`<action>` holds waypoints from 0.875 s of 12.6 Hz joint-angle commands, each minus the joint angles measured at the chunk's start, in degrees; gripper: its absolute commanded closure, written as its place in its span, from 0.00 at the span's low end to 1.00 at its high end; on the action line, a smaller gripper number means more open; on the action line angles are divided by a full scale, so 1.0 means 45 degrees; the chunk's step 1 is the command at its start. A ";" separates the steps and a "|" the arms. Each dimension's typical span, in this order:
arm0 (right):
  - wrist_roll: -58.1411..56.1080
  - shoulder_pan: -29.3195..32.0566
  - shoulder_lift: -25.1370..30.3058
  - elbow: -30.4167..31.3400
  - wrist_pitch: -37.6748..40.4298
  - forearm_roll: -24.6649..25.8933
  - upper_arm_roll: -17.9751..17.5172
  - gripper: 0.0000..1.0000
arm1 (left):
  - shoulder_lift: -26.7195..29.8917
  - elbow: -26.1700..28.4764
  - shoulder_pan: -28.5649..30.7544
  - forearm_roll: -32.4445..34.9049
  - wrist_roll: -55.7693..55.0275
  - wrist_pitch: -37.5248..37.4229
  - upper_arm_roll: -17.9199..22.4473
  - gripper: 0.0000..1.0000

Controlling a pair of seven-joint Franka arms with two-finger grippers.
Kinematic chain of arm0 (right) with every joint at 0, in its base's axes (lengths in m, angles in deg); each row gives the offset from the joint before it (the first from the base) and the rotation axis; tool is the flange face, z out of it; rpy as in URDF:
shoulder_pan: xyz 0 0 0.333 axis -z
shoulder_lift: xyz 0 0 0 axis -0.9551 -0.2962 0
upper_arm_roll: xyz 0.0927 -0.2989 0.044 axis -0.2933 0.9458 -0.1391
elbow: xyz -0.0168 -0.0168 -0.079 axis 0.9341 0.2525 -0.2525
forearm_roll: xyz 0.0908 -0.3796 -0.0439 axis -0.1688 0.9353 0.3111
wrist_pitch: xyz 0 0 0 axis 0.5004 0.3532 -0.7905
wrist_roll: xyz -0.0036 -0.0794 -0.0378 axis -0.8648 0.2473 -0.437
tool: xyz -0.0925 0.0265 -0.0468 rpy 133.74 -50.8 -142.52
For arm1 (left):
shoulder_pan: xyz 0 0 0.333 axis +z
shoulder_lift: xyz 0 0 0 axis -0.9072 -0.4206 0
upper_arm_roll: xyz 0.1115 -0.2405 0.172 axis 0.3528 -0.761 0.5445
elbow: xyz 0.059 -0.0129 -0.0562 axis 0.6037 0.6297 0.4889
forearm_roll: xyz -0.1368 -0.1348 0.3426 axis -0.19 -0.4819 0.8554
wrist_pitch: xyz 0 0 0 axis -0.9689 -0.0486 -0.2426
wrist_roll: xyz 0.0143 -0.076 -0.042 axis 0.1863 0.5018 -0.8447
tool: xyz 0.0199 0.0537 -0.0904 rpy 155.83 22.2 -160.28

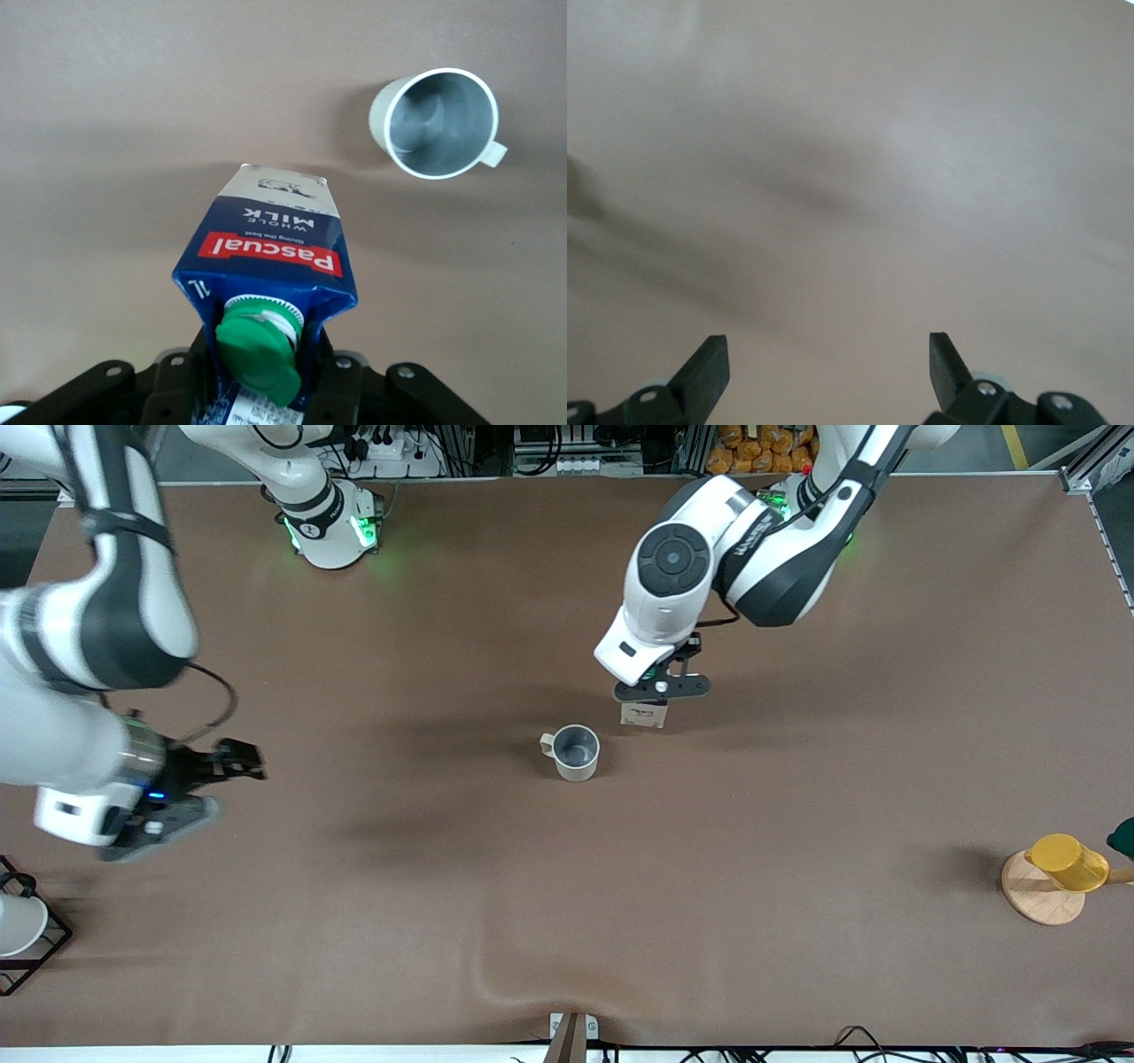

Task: Place milk next to cup
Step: 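Lower the milk beside the mug with the left gripper while the right gripper withdraws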

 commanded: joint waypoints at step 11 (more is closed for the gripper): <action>0.2669 0.0748 0.4073 0.2693 -0.0744 0.1235 -0.0223 0.00 | -0.2235 -0.1244 -0.1858 0.0009 -0.2960 0.1855 0.0122 0.60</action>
